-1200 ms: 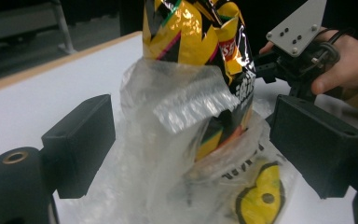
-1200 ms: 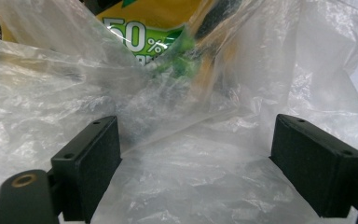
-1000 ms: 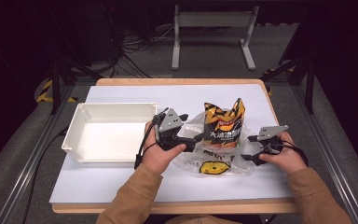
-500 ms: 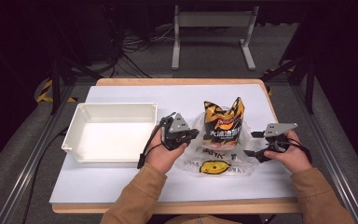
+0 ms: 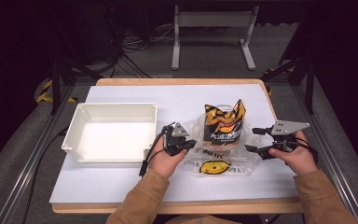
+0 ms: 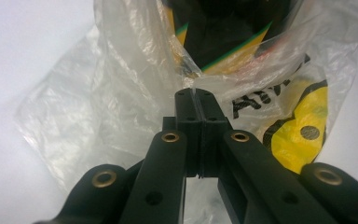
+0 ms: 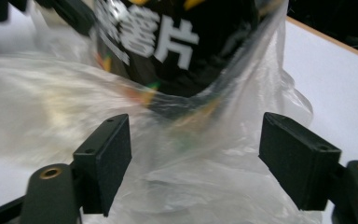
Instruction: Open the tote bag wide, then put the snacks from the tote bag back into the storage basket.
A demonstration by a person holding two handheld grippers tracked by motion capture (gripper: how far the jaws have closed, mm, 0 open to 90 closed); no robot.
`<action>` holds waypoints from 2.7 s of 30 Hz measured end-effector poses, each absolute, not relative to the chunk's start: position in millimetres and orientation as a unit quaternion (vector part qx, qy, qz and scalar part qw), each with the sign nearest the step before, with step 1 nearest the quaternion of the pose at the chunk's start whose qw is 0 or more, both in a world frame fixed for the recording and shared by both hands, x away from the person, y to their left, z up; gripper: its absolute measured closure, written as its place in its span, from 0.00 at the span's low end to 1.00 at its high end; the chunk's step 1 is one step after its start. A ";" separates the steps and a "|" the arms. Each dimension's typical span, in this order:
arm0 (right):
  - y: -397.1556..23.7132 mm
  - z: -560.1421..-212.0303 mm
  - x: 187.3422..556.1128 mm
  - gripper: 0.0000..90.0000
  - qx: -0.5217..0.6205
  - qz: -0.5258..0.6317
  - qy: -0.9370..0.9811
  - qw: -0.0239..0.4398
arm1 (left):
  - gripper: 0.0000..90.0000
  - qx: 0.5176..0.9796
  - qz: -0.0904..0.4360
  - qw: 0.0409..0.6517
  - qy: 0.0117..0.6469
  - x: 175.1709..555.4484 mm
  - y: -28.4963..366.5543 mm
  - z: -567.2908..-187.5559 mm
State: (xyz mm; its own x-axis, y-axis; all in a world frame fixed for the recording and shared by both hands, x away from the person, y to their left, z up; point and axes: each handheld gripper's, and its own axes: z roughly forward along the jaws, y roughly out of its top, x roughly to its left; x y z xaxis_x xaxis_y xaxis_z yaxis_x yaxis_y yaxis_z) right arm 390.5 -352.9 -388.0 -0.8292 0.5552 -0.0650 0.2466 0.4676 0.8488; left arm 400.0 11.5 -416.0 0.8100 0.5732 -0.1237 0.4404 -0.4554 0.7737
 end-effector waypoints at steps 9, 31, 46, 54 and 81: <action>-344.3 -377.8 382.5 0.32 0.256 0.498 0.813 0.162 | 0.99 0.857 0.060 0.406 0.311 404.0 3.2 -436.0; -316.9 -432.7 398.2 0.14 0.275 0.355 0.877 0.169 | 0.93 0.857 0.041 0.390 0.334 410.0 2.1 -446.2; -320.0 -438.6 400.2 0.11 0.271 0.337 0.885 0.173 | 0.45 0.842 0.044 0.440 0.310 398.4 4.5 -427.9; -323.8 -432.9 397.7 0.12 0.271 0.350 0.879 0.176 | 0.30 0.830 0.050 0.466 0.303 394.5 15.7 -407.7; -334.4 -417.0 388.4 0.14 0.265 0.389 0.861 0.189 | 0.13 0.801 0.090 0.528 0.267 405.9 26.0 -337.3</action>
State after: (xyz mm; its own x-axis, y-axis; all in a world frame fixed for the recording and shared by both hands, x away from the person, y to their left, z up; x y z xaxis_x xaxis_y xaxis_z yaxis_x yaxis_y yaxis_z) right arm 388.4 -334.4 -417.0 -0.7876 0.6045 -0.1192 0.3098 0.5558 0.7714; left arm 405.9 26.0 -337.3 0.8415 0.5225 -0.1377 0.3327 -0.3001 0.8940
